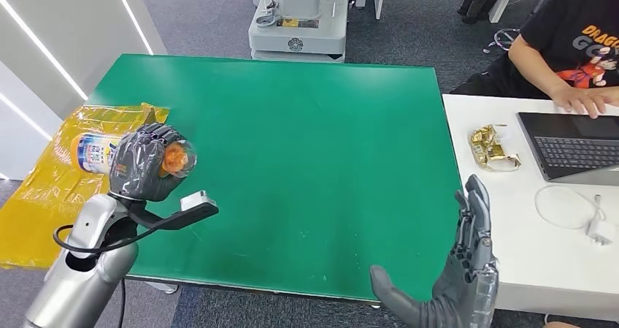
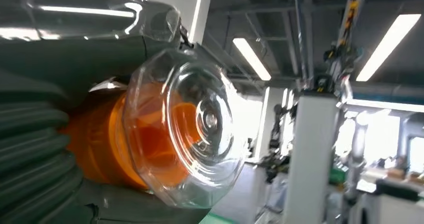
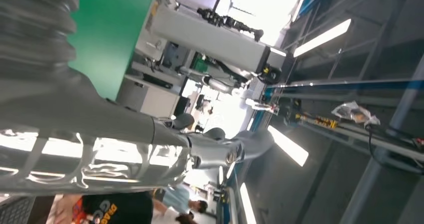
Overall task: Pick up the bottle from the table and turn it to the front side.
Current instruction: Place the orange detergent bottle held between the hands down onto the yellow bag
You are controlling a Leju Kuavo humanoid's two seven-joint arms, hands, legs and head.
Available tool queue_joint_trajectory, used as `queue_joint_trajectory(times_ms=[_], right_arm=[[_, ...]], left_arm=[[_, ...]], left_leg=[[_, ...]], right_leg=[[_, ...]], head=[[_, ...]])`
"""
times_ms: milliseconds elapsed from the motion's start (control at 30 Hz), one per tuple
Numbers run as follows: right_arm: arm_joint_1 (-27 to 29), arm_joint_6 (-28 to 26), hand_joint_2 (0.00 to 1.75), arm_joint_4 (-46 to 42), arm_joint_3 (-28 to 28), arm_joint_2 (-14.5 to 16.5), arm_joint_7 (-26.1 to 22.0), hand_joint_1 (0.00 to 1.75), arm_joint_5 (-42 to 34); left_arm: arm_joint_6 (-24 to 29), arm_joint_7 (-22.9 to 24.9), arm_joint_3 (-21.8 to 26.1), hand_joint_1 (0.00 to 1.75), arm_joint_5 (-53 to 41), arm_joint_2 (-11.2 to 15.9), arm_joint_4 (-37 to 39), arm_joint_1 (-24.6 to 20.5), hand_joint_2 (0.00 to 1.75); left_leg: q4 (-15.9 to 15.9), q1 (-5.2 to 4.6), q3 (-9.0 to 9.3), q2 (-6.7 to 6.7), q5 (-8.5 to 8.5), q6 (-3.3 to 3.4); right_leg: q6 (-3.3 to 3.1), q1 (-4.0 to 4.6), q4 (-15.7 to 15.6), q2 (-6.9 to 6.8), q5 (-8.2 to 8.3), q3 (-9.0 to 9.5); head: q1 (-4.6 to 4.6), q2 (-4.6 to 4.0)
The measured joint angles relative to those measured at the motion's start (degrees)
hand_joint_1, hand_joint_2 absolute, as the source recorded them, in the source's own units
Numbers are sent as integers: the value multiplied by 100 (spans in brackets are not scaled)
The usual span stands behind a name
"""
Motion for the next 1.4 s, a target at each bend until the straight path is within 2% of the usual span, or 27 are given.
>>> queue_joint_trajectory(times_ms=[167, 400, 567, 900, 1167, 1400], right_arm=[[-20, -2, 175, 0, 1, 0, -2, 0, -3], [-31, -25, 175, 0, 0, 0, -10, 0, -18], [-174, 60, 175, 37, 2, 0, -134, 0, -242], [-604, 64, 175, 270, 115, 0, -209, 0, -492], [-676, 69, 175, 341, 160, 0, -196, 0, -482], [-676, 118, 175, 341, 171, 4, -190, 0, -470]], left_arm=[[-52, 34, -66, 175, -111, 132, 131, -35, 175], [-616, 61, -384, 175, -584, 166, 669, -347, 175], [-1238, -434, -843, 175, -633, 119, 1712, -966, 175], [-1758, -1135, -1689, 175, -507, -139, 4066, -1998, 175], [-1833, -1070, -2078, 175, -555, -321, 5541, -2706, 175], [-1955, -914, -2107, 175, -546, -415, 6038, -2935, 175]], left_leg=[[0, 0, 0, 0, 0, 0], [1, 0, 0, -1, 0, 0], [1, 0, 1, -1, 6, -5], [1, 0, 1, 4, 8, -6], [1, 1, 1, 8, 8, -6], [0, 2, 4, 21, 5, -10]], right_leg=[[0, 0, -1, 0, 0, 0], [0, 0, -1, -1, 0, -2], [-2, 0, 1, -1, 5, 0], [-4, 0, 2, 4, 8, -3], [-4, 1, 5, 10, 8, -3], [-5, 1, 6, 23, 8, -3]], head=[[-1, 0], [0, 0], [0, 0], [0, 0], [0, 0], [0, 0]])
